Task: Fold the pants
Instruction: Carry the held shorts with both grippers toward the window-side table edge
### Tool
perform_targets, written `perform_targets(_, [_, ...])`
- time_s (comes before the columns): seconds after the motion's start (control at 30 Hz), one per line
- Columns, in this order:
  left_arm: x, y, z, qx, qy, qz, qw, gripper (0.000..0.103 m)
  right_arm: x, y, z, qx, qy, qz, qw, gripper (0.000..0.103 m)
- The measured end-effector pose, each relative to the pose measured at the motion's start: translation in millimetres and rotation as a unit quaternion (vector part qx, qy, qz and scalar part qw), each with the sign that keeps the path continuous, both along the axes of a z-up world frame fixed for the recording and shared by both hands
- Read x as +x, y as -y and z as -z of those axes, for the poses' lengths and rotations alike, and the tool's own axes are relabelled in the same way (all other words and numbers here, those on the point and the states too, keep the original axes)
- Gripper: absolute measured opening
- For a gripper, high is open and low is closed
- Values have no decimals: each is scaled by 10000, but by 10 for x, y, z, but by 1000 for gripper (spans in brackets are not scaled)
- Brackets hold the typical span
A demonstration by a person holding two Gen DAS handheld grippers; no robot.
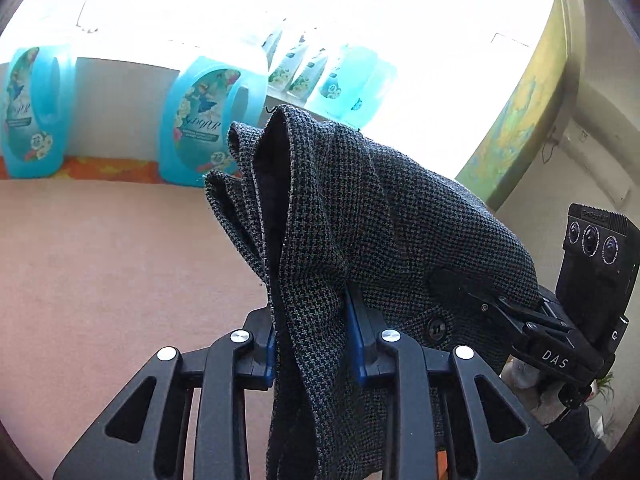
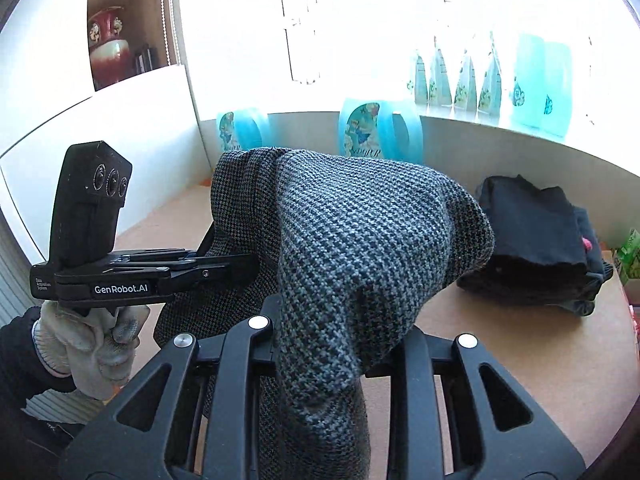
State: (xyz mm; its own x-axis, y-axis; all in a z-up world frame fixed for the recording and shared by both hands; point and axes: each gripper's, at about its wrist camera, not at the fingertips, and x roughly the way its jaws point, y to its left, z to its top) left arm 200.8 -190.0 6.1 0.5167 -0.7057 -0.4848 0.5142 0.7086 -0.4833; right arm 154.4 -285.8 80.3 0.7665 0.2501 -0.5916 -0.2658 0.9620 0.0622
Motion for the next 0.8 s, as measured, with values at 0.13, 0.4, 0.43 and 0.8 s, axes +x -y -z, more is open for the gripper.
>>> perform_targets(0.13, [47,176,-249,-91,219,132,9996,26,-56,123,-270,-96,262,137,9995,23])
perform_targets(0.4, [282,708,-729,-138,633,430,9970,26,43,634,-782,-206,644,497,9965,23])
perform_targets(0.43, [328,784,-774,-149,662,465,9966,26,79,724,-836,-211,668,529,9961,23])
perform_targets(0.8, [911,1659,-966,-148,844,627,9943,25,757,1714,-1066,-462,716,676,9941,23])
